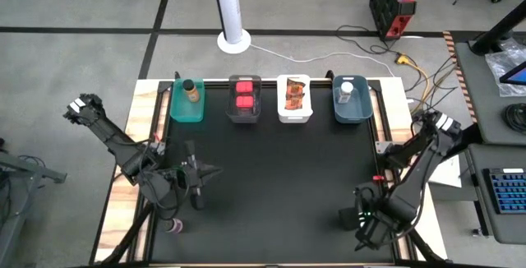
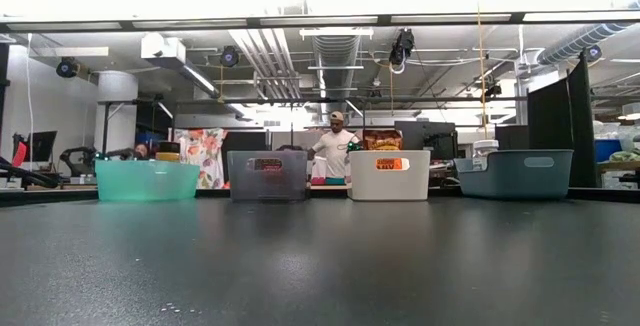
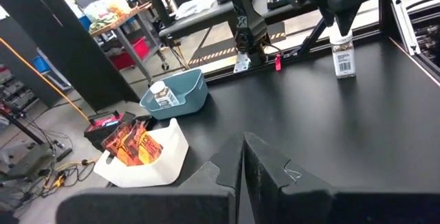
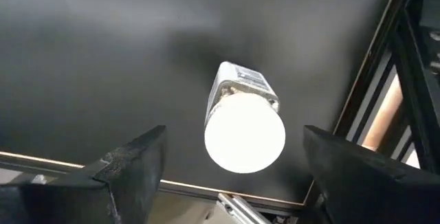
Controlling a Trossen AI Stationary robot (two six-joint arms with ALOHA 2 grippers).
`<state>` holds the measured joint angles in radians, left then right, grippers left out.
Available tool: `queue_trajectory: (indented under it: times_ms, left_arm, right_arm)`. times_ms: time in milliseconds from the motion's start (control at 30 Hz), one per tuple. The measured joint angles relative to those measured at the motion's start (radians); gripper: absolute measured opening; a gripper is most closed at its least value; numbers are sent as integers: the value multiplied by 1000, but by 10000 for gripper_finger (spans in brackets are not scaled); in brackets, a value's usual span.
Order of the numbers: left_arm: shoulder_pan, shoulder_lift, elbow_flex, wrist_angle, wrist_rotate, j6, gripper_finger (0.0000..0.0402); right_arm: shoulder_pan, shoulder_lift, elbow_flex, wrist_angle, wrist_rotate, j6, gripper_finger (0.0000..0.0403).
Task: Sort spices by type
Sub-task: Put the white seasoning bottle into the blue bin
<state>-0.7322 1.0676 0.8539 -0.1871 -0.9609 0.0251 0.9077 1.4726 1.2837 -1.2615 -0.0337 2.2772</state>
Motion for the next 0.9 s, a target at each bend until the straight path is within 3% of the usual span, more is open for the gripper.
queue_trajectory:
  times_ms: [300, 667, 900]
  left_arm:
    - [0, 0, 0, 0, 0, 11, 0]
    - [0, 0, 0, 1, 0, 11, 0]
    - [0, 0, 0, 5, 0, 11, 0]
  right_arm:
    - [0, -64, -118, 82, -16, 13, 326]
    - [0, -76, -285, 361, -29, 17, 328]
    - [0, -72, -287, 350, -72, 21, 277]
